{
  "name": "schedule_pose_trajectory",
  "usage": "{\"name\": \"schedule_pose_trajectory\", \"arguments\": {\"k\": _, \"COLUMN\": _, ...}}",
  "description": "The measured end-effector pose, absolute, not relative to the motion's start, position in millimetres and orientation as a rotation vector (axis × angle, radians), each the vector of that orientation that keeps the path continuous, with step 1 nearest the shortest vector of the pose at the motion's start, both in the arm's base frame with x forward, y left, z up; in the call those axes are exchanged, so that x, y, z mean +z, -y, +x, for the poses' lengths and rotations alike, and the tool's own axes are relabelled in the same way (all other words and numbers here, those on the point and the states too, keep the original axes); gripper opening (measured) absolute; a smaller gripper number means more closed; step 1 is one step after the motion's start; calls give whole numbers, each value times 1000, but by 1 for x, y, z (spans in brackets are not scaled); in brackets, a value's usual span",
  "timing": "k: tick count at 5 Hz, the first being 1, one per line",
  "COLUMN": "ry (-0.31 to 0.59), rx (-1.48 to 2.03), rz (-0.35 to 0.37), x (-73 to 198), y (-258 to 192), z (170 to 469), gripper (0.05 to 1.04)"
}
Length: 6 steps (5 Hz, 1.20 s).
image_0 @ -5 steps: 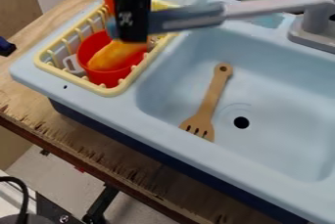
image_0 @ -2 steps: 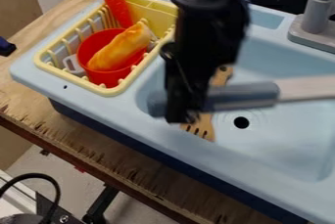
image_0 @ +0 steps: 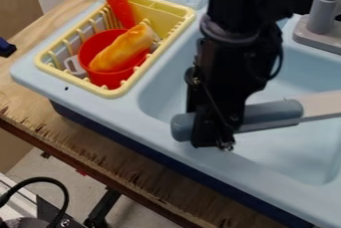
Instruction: Pick up knife and put it over the sink
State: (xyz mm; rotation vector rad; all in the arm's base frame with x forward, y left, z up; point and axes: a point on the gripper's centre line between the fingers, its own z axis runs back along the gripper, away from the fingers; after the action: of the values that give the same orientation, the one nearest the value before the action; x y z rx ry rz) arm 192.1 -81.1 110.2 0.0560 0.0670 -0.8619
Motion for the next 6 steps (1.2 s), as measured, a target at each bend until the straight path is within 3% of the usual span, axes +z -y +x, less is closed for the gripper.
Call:
{"name": "schedule_pose_trajectory", "arguments": {"k": 1, "ry": -83, "rx": -870, "rz": 57, "x": 103, "y": 82, "z": 195, "gripper": 381}}
{"name": "schedule_pose_trajectory", "arguments": {"k": 2, "ry": -93, "rx": -881, "rz": 37, "x": 101, "y": 84, "z": 195, "gripper": 443}}
{"name": "schedule_pose_trajectory", "arguments": {"k": 3, "ry": -142, "rx": -863, "rz": -15, "x": 102, "y": 81, "z": 195, "gripper": 738}}
{"name": "schedule_pose_trajectory", "arguments": {"k": 4, "ry": -114, "rx": -832, "rz": -61, "x": 104, "y": 81, "z": 201, "gripper": 977}}
{"name": "schedule_pose_trajectory", "arguments": {"k": 6, "ry": -110, "rx": -844, "rz": -98, "x": 115, "y": 80, "z": 206, "gripper": 997}}
